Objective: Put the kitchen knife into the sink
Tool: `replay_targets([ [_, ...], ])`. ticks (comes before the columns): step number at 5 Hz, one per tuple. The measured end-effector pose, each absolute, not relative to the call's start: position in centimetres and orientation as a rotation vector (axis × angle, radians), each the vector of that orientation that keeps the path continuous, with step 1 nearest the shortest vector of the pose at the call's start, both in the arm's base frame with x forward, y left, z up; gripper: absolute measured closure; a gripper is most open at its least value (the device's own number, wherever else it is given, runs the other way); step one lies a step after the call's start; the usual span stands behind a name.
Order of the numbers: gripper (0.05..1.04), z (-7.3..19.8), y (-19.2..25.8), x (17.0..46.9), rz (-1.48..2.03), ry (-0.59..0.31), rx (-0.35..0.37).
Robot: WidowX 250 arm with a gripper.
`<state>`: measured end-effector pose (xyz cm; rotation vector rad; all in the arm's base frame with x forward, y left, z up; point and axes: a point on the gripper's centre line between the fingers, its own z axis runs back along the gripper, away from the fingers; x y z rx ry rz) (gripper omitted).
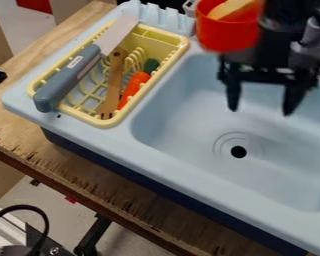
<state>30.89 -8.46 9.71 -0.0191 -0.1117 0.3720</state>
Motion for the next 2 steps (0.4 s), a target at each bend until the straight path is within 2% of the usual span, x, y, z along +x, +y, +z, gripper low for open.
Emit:
replay_targets([
  [1, 0.087, 11.5, -5.9, 30.3, 0.393, -0.163, -0.018],
  [2, 0.087, 13.2, -3.1, 29.6, 0.391, -0.153, 0.011],
])
